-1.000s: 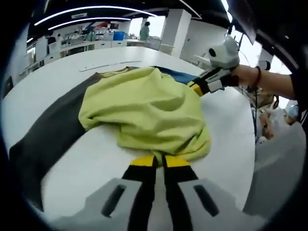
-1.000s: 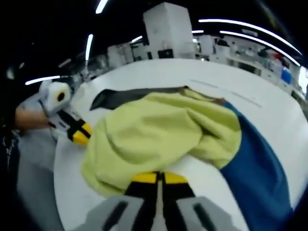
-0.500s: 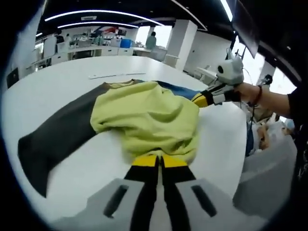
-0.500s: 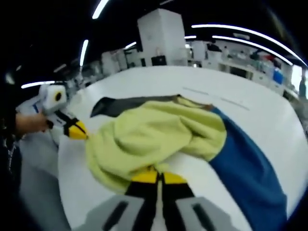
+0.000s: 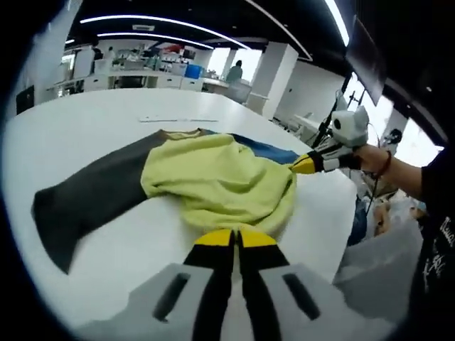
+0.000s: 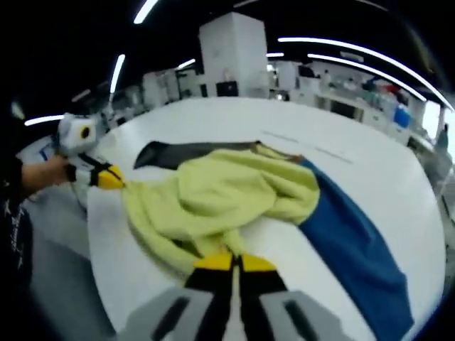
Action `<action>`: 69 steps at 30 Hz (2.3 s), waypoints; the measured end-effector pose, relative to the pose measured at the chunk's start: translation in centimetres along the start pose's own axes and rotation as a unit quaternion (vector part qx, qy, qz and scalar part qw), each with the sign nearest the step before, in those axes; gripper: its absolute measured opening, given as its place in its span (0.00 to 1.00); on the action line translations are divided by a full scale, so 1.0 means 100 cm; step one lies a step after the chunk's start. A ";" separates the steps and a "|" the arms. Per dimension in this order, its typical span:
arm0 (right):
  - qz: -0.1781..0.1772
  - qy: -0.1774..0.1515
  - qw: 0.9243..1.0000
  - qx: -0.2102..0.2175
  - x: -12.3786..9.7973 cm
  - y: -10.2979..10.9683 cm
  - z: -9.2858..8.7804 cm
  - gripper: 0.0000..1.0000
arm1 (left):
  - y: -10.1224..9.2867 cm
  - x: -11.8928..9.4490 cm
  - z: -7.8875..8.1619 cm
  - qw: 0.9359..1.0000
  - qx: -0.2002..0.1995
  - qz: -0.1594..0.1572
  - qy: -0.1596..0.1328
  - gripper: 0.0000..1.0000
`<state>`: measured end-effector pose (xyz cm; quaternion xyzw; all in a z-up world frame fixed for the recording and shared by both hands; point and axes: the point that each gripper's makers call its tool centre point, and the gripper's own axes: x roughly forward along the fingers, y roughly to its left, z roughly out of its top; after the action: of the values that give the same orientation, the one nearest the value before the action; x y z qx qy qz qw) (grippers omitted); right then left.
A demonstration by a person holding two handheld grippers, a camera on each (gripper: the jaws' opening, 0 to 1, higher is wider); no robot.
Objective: Fold the garment on the visible template until the final outline fits inside the template.
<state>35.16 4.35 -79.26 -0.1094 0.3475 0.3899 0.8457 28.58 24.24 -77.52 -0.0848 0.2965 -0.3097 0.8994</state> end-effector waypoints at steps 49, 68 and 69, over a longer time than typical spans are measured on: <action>0.014 0.037 0.992 0.121 0.003 0.041 -0.049 0.12 | 0.013 -0.032 -0.052 0.996 -0.032 0.050 0.074 0.00; 0.023 0.012 0.982 0.185 0.001 0.043 -0.027 0.00 | 0.014 -0.034 -0.037 0.997 -0.042 0.046 0.040 0.00; 0.023 0.007 0.983 0.184 -0.001 0.043 -0.023 0.00 | 0.014 -0.034 -0.037 0.997 -0.042 0.046 0.040 0.00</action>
<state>30.80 6.19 -80.51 0.0535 0.4217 0.3380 0.8397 24.95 27.55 -79.36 -0.0962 0.3482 -0.2586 0.8959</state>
